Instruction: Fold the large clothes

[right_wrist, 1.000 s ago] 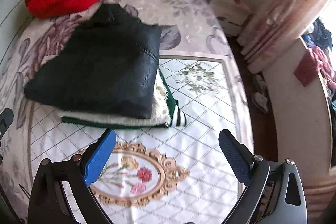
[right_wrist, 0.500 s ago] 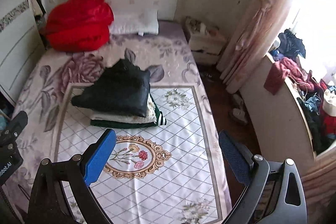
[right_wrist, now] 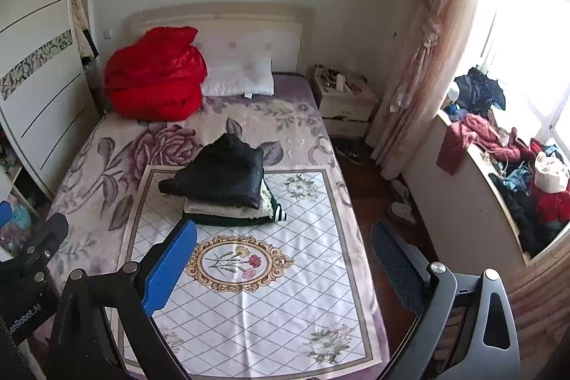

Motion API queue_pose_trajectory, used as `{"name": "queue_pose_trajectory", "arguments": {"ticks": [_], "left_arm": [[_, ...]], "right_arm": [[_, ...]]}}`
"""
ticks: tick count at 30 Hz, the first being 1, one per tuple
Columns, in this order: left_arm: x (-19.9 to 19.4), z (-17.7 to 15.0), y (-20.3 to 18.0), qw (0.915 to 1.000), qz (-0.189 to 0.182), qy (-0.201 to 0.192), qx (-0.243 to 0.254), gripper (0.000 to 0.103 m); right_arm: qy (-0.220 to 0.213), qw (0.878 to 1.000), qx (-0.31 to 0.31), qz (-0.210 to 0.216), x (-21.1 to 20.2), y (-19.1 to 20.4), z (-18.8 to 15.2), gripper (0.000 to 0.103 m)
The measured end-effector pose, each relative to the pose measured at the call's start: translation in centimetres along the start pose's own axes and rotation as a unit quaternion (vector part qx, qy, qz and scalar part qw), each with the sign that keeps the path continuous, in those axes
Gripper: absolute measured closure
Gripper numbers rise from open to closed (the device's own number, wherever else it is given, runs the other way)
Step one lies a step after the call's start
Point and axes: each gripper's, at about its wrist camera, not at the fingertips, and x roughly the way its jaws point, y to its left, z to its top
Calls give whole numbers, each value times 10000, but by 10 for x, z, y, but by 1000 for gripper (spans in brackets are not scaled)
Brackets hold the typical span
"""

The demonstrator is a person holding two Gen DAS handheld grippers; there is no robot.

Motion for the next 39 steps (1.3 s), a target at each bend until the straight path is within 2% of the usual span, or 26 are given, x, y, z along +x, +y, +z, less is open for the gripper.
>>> {"name": "queue_pose_trajectory", "arguments": {"ticks": [5,10,15,17,39], "left_arm": [[-19,-4,2,9999,-10,-156,-57,4],[-26,-9,2,9997,16,-232,-98,4],[-32,-11,2,9997,-36,-219,-128,4],[-34,-10,1,9997,-40,-216,-127,0],[-43,-14,6,9992,67,-331,-203,0]], "right_arm": [[-230,9997,1,35,-34,-3,-6,3],[-323,9995,-27,39,-50,-6,-8,3],[-292,9995,-71,108,-52,-6,-8,0],[-312,9994,-76,108,-52,-7,-6,0],[-400,9990,-104,197,-50,-10,2,0]]}}
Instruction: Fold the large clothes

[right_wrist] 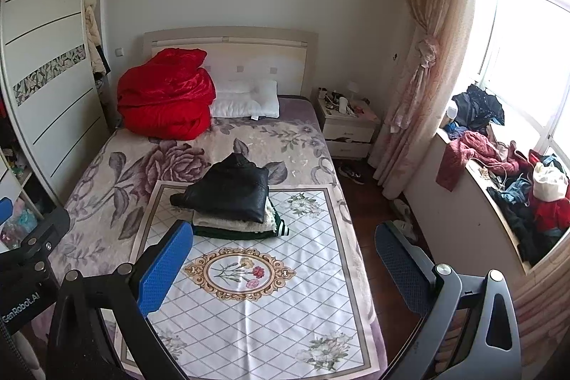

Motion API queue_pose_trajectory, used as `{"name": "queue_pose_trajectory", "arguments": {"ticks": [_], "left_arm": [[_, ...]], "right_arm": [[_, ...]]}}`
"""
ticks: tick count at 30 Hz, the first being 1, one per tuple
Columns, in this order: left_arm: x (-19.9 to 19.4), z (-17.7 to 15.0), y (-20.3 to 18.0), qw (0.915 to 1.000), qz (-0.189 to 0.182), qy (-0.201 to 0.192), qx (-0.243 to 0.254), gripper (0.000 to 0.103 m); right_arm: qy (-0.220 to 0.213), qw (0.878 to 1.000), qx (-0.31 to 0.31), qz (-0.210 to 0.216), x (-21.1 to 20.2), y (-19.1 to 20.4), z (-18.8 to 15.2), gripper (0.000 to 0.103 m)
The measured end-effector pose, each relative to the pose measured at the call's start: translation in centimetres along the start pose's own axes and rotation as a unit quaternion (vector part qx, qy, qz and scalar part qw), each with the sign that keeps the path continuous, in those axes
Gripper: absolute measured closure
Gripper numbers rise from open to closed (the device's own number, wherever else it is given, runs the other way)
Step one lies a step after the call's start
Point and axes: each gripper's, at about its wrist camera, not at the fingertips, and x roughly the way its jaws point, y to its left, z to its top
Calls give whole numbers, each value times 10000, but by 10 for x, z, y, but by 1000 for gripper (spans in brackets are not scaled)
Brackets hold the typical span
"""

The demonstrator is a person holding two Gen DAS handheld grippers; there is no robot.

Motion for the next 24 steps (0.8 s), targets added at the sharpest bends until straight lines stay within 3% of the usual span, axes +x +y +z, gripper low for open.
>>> {"name": "queue_pose_trajectory", "arguments": {"ticks": [24], "left_arm": [[-4,1,3,10000,17,-46,0,0]], "right_arm": [[-23,9998,12,173,0,2,-2,0]]}}
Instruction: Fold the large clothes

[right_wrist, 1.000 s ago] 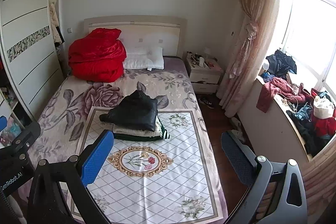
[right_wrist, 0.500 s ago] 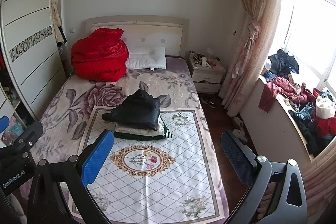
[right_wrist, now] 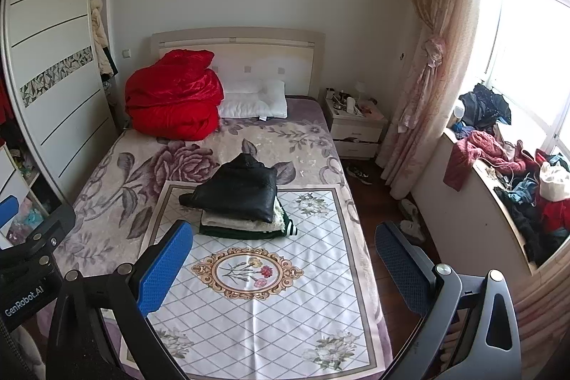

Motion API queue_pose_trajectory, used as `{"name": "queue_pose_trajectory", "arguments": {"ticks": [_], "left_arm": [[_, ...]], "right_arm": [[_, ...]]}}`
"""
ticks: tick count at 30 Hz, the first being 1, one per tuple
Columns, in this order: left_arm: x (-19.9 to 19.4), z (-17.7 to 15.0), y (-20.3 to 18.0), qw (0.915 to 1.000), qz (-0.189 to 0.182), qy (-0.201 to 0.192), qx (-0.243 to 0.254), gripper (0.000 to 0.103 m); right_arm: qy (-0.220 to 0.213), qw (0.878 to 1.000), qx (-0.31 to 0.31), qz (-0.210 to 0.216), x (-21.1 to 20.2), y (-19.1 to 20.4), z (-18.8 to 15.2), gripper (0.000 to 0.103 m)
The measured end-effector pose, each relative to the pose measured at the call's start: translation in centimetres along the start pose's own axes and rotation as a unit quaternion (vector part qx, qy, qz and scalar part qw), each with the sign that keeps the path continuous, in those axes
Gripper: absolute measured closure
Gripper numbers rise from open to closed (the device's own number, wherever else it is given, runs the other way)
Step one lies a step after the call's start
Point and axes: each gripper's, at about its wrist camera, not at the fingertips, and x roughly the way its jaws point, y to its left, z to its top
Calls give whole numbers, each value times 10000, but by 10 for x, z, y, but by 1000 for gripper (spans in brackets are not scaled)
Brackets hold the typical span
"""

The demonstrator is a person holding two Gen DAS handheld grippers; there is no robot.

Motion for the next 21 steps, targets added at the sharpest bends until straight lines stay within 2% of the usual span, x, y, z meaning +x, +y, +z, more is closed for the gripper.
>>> {"name": "queue_pose_trajectory", "arguments": {"ticks": [21], "left_arm": [[-1,8,2,10000,54,-8,-9,0]], "right_arm": [[-33,10000,21,29,0,1,1,0]]}}
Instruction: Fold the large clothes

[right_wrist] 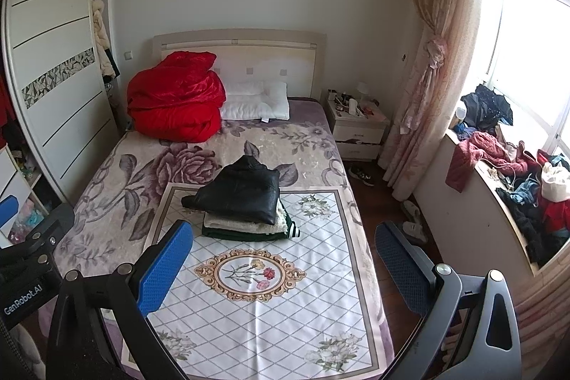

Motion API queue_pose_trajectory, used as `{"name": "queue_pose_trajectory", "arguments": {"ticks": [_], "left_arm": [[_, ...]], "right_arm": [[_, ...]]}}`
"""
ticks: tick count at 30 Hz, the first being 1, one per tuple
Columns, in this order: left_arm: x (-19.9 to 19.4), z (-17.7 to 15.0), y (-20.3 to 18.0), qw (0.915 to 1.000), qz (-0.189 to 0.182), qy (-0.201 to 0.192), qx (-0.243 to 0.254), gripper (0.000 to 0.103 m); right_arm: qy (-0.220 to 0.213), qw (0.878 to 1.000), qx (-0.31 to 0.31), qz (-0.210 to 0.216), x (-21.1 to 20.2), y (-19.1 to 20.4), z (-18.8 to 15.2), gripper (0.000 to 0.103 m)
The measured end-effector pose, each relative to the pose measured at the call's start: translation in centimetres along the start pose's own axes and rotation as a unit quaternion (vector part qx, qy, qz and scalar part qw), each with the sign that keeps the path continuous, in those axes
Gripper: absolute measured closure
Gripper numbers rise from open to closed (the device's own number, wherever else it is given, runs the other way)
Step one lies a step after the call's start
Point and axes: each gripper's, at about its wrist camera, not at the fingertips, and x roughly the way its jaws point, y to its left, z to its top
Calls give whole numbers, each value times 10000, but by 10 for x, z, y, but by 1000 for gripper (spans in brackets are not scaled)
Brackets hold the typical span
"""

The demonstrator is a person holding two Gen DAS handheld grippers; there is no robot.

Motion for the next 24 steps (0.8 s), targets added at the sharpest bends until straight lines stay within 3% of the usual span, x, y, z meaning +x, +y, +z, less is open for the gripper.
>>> {"name": "queue_pose_trajectory", "arguments": {"ticks": [24], "left_arm": [[3,0,4,10000,82,-16,-26,0]], "right_arm": [[-41,10000,-36,25,2,8,-2,0]]}}
